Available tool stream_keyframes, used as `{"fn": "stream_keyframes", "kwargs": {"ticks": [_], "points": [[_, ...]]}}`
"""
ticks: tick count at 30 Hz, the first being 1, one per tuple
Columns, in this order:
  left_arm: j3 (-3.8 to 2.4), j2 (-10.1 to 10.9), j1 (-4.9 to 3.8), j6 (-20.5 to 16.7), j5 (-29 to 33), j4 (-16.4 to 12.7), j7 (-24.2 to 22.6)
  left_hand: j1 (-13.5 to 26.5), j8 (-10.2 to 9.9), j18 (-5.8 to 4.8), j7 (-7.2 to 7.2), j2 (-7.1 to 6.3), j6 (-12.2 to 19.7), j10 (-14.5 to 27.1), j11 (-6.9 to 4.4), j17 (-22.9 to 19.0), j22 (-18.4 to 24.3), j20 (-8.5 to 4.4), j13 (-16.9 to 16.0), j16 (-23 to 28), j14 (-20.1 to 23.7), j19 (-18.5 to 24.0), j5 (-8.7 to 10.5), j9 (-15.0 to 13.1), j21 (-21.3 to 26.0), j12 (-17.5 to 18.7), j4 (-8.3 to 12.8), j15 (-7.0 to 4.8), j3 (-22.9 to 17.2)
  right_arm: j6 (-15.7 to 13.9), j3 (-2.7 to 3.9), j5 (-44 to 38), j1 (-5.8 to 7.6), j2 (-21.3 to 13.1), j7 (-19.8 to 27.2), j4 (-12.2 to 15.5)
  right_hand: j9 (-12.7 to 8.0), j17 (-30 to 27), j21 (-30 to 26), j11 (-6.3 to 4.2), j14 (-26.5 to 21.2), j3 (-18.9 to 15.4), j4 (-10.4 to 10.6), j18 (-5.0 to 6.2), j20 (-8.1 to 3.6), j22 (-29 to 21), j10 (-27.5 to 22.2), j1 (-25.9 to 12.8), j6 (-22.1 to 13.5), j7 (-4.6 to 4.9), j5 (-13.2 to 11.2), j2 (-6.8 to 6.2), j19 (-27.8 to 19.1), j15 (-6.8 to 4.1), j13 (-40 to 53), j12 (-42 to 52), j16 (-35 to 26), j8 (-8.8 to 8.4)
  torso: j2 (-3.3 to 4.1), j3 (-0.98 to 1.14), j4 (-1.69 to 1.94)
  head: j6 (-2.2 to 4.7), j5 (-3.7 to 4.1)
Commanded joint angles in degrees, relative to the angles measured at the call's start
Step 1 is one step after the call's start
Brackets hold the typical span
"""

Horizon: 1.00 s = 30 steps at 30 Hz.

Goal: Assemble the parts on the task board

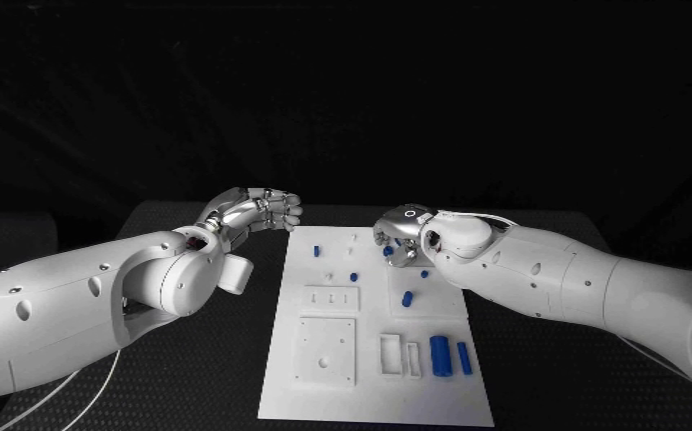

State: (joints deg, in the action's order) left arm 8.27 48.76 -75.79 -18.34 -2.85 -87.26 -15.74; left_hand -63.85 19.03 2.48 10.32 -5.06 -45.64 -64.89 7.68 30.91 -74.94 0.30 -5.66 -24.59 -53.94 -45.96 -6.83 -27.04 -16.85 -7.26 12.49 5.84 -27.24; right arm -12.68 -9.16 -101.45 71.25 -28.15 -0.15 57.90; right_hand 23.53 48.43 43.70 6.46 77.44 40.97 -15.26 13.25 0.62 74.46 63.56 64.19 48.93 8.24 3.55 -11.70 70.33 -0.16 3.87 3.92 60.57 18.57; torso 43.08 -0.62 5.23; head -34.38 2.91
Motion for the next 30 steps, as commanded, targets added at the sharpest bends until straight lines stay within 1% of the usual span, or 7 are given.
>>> {"fn": "stream_keyframes", "kwargs": {"ticks": [1,9,15,20,23,25,30], "points": [[-0.06,0.09,-0.19,1.17,0.15,-0.31,-0.09,0.66,-0.21,0.31,0.36,-0.06,0.12,0.31,0.29,0.11,-1.36,0.05,0.1,0.39,-0.01,0.4,-0.23,0.08,-0.4,0.4,0.16,0.36,-0.12,0.35,-0.01,-2.33,-0.01,-0.06,-1.0,-0.22,0.0,-0.16,0.38,-0.14,-0.59,0.49,0.04,1.75,-1.33,0.12,0.44,0.15,0.22,-0.27,-0.43,-0.26,1.89,-0.02,0.14,0.13,0.42,0.09,0.43,-0.06,0.15,0.03,0.07],[-0.06,0.01,-0.2,1.26,0.15,-0.12,-0.04,0.78,-0.28,0.33,0.39,-0.08,0.17,0.33,0.33,0.17,-1.36,0.08,0.13,0.47,-0.02,0.44,-0.22,0.11,-0.45,0.52,0.15,0.39,-0.13,0.31,-0.03,-3.24,-0.01,0.01,-1.33,-0.35,0.08,-0.53,0.41,-0.34,-0.77,1.37,0.25,1.75,-1.32,0.23,1.2,0.38,0.78,-0.5,-0.54,-0.2,1.94,-0.21,0.23,0.23,0.92,0.38,0.9,-0.03,0.11,0.13,0.13],[-0.07,0.05,-0.23,1.36,0.15,-0.32,0.04,0.87,-0.32,0.34,0.41,-0.09,0.19,0.33,0.35,0.21,-1.36,0.1,0.14,0.51,-0.03,0.46,-0.2,0.12,-0.48,0.59,0.14,0.4,-0.13,0.2,-0.07,-3.76,-0.11,0.27,-1.46,-0.46,0.23,-0.84,0.52,-0.47,-0.86,1.85,0.15,1.75,-1.34,0.39,2.29,0.5,1.47,-0.57,-0.58,0.34,2.02,-0.32,0.4,0.51,1.39,0.74,1.14,-0.01,0.21,0.1,0.14],[-0.07,0.04,-0.29,1.47,0.15,-0.41,0.12,0.97,-0.36,0.35,0.42,-0.08,0.21,0.34,0.37,0.24,-1.36,0.11,0.16,0.55,-0.04,0.48,-0.19,0.13,-0.51,0.66,0.1,0.41,-0.14,0.07,-0.09,-4.18,-0.28,0.43,-1.56,-0.68,0.55,-1.22,1.16,-0.76,-1.02,2.04,-0.07,1.75,-1.42,0.86,4.32,0.37,2.77,-0.68,-0.63,0.72,2.54,-0.6,0.85,1.17,1.83,1.41,1.32,0.0,0.26,-0.01,0.13],[-0.07,0.04,-0.32,1.48,0.15,-0.42,0.12,0.99,-0.37,0.36,0.43,-0.07,0.21,0.34,0.37,0.26,-1.36,0.11,0.17,0.57,-0.04,0.48,-0.19,0.13,-0.52,0.68,0.1,0.41,-0.14,0.0,-0.09,-4.96,-0.32,0.41,-1.73,-0.64,0.87,-1.45,1.56,-1.07,-1.11,2.22,-0.2,1.75,-1.51,1.19,5.98,0.29,4.0,-0.79,-0.66,1.32,2.71,-0.89,1.3,1.77,2.11,2.05,1.37,-0.04,0.21,-0.11,0.04],[-0.07,0.04,-0.32,1.49,0.15,-0.38,0.13,1.0,-0.38,0.36,0.43,-0.08,0.22,0.34,0.37,0.26,-1.36,0.11,0.17,0.57,-0.05,0.49,-0.19,0.14,-0.53,0.69,0.1,0.41,-0.15,0.04,-0.1,-5.54,-0.32,0.34,-1.97,-0.55,1.31,-1.59,1.87,-1.64,-1.19,2.73,-0.44,1.75,-1.51,1.4,7.59,0.65,5.37,-1.15,-0.76,1.92,2.86,-1.44,1.8,2.43,2.31,2.81,1.44,-0.03,0.15,-0.14,0.01],[-0.07,0.0,-0.32,1.58,0.15,-0.33,0.2,1.01,-0.39,0.37,0.43,-0.09,0.22,0.34,0.38,0.28,-1.36,0.11,0.17,0.59,-0.05,0.49,-0.19,0.14,-0.54,0.71,0.11,0.42,-0.16,-0.07,-0.1,-6.5,-0.32,0.22,-2.37,-0.49,1.82,-1.77,2.32,-2.21,-1.32,3.76,-1.04,1.75,-1.52,1.62,9.0,1.41,6.55,-1.51,-0.77,3.16,2.99,-2.0,2.33,2.88,2.58,3.48,1.53,-0.04,0.09,-0.16,0.04]]}}
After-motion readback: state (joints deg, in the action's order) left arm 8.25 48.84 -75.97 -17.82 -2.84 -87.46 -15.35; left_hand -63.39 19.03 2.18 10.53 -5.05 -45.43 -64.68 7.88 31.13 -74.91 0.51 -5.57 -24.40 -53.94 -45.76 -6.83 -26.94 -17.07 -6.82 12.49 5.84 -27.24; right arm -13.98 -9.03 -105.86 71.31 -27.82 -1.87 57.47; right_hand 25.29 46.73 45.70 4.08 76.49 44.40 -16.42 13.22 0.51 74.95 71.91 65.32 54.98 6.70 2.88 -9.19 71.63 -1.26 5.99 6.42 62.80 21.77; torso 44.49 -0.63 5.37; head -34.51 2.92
